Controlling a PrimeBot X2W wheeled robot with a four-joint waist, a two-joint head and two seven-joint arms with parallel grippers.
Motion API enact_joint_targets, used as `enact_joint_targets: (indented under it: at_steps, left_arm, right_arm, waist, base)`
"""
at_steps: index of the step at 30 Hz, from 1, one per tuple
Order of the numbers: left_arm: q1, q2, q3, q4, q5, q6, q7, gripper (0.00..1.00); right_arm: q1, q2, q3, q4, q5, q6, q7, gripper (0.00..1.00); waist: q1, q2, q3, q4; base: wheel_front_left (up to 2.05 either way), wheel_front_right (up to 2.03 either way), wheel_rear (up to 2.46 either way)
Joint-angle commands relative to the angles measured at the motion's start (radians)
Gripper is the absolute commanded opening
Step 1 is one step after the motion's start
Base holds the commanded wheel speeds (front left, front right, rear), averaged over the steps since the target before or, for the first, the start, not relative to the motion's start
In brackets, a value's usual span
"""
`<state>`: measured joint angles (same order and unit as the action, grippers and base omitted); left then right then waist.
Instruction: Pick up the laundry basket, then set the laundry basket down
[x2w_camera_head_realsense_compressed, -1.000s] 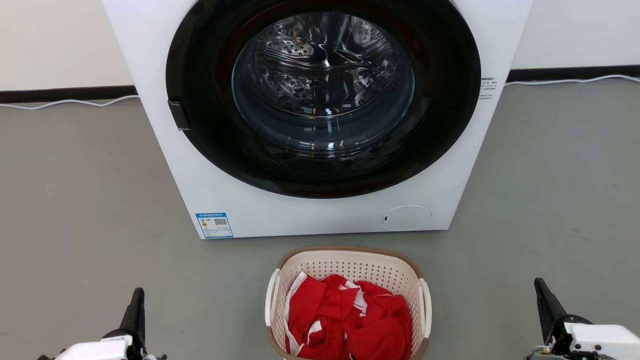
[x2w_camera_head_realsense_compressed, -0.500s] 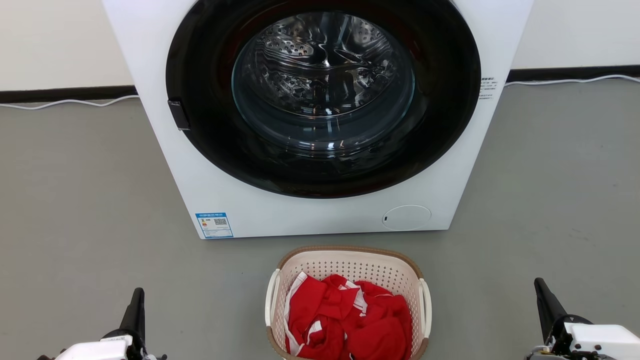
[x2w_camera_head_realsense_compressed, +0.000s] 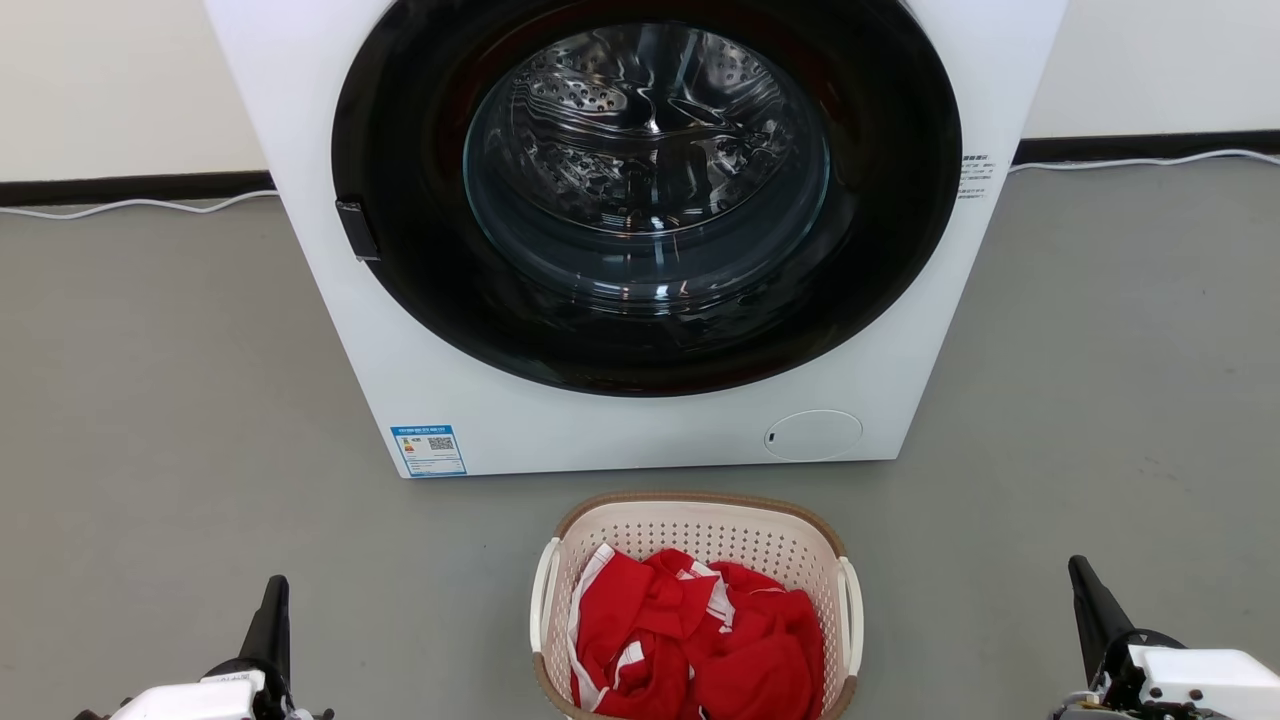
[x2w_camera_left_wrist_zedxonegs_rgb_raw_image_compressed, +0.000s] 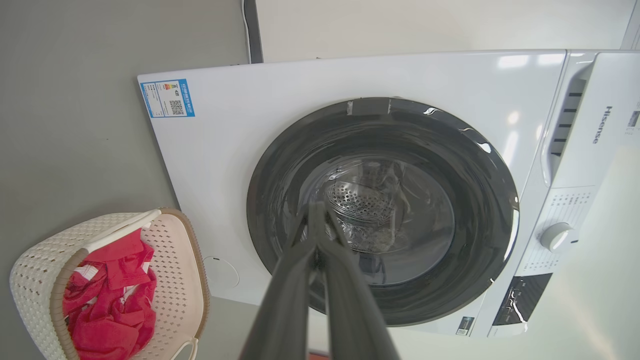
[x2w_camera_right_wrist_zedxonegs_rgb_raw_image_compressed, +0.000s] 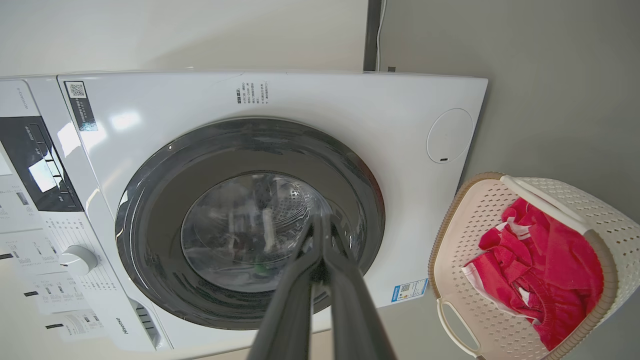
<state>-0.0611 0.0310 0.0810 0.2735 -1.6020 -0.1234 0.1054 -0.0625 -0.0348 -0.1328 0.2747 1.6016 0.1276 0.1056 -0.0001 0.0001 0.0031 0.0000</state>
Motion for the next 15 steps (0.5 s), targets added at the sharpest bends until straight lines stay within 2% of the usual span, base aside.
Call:
enact_joint_targets:
  at_steps: [1,15]
  left_arm:
    - [-0.047,0.019,0.033,-0.028,-0.007,-0.007,0.008,0.00]
    - [-0.047,0.019,0.033,-0.028,-0.007,-0.007,0.008,0.00]
  right_arm:
    - [-0.045,-0.015,0.019,-0.030,0.007,0.003,0.007,0.00]
    - [-0.045,-0.015,0.019,-0.030,0.007,0.003,0.007,0.00]
  waist:
    - [0.0001,-0.0001,0.000,0.000]
    - [0.0001,-0.0001,0.000,0.000]
  base:
    - [0.00,0.00,0.00]
    - [0.00,0.00,0.00]
